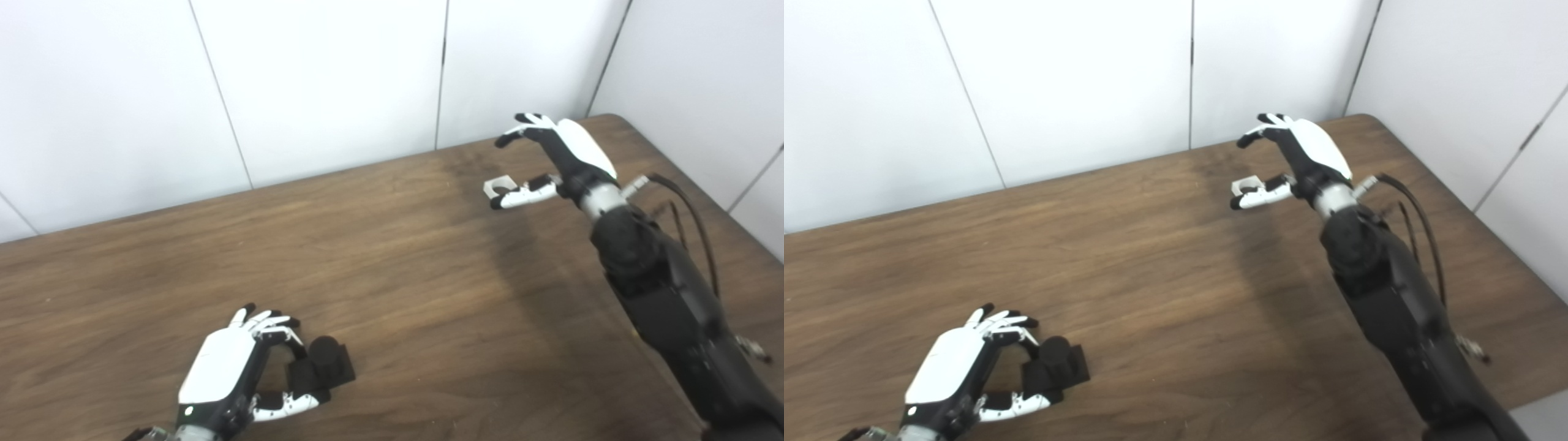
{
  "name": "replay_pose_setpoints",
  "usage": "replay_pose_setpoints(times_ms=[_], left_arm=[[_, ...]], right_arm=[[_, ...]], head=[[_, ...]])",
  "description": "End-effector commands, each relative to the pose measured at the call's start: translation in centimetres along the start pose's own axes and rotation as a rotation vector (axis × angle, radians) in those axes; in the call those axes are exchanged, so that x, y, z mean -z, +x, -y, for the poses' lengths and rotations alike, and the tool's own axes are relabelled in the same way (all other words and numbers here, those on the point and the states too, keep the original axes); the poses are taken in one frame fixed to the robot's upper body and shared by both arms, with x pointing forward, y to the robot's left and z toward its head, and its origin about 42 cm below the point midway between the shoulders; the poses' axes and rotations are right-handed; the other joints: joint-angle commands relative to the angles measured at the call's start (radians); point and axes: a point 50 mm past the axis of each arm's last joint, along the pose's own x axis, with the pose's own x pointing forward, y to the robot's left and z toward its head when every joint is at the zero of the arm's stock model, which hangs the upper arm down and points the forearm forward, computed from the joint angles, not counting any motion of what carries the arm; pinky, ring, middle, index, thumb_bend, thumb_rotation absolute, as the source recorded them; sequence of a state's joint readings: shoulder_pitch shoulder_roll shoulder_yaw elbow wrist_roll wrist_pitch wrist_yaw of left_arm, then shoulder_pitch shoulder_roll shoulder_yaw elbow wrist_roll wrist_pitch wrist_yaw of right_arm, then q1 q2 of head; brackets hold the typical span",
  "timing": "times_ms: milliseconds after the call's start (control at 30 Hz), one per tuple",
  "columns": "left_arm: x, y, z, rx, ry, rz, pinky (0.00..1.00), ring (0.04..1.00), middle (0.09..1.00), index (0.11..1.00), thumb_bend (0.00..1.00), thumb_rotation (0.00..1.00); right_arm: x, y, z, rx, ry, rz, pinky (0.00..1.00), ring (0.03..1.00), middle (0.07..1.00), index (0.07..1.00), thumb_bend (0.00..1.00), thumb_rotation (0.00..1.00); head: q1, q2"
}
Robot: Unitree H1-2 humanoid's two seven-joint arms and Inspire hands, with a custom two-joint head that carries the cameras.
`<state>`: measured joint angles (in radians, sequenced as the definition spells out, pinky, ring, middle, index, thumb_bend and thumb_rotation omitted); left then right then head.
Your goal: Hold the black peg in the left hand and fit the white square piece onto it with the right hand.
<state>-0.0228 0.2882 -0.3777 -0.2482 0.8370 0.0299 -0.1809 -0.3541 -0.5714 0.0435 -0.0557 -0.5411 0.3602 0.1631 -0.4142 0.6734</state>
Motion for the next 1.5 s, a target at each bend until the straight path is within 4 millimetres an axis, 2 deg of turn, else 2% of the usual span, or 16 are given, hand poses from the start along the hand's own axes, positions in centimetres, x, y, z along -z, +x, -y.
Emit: replay_pose_setpoints(times_ms=[0, 267, 567, 867, 1467], left_arm=[[0.8, -0.8, 0.6, 0.063, 0.014, -0.026, 1.0, 0.878, 0.768, 0.486, 0.52, 0.05], [0.9, -0.8, 0.4, 0.06, 0.017, -0.022, 1.0, 0.875, 0.766, 0.486, 0.52, 0.05], [0.7, -0.9, 0.4, 0.058, 0.014, -0.022, 1.0, 0.874, 0.764, 0.486, 0.52, 0.05], [0.7, -0.9, 0.5, 0.051, 0.009, -0.022, 1.0, 0.873, 0.763, 0.486, 0.52, 0.05], [0.7, -0.8, 0.3, 0.044, 0.012, -0.032, 1.0, 0.877, 0.763, 0.486, 0.52, 0.05]], right_arm=[[-1.1, 1.8, 3.4, 0.047, -0.093, 0.04, 0.99, 1.0, 0.953, 0.697, 0.84, 0.18], [-1.5, 5.5, 3.9, -0.068, -0.283, 0.01, 1.0, 1.0, 0.946, 0.693, 0.87, 0.17], [-2.0, 8.2, 3.4, -0.127, -0.431, -0.013, 1.0, 1.0, 0.936, 0.694, 0.9, 0.16], [-2.3, 9.2, 2.6, -0.156, -0.499, -0.014, 1.0, 1.0, 0.928, 0.686, 0.89, 0.14], [-2.0, 10.0, 1.9, -0.19, -0.553, -0.034, 1.0, 0.995, 0.912, 0.658, 0.89, 0.13]], head=[[-0.001, 0.001], [-0.001, 0.004], [0.004, 0.006], [0.008, 0.008], [0.021, 0.013]])
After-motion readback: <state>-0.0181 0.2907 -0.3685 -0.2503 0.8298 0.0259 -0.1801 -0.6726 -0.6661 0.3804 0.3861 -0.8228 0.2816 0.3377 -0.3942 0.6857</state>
